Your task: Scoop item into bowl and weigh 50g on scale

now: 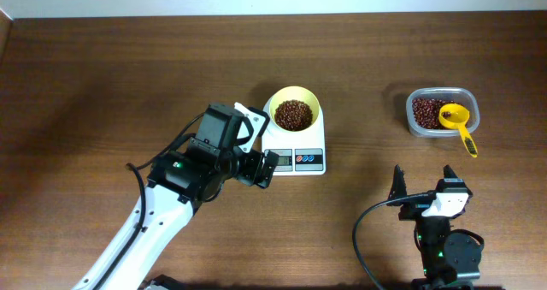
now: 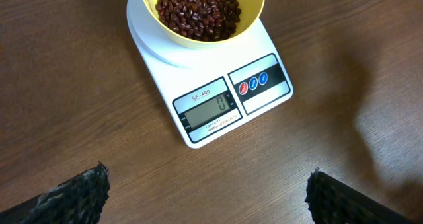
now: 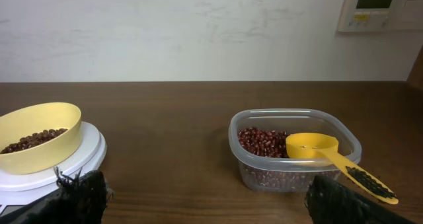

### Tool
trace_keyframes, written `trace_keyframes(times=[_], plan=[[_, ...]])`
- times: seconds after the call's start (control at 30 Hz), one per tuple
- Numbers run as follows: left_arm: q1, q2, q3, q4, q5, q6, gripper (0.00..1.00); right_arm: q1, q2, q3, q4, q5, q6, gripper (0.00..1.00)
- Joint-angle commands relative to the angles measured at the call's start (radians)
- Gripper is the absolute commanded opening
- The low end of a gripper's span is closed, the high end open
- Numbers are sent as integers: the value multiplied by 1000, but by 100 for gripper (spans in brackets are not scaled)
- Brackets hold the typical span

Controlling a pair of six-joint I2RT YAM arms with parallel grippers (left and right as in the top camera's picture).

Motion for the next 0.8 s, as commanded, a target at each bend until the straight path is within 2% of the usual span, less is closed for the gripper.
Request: trace_keyframes(times=[0.0,0.17,0.77], plan=[[-3,-6,0,-1,-4,-6,99,-5,-9,-5,-11,-3,-26,99],[-3,-6,0,-1,-4,-6,99,-6,-9,-5,-14,-14,-127,99],[-3,-6,0,-1,-4,-6,99,-5,-9,-5,-11,-14,-127,99]])
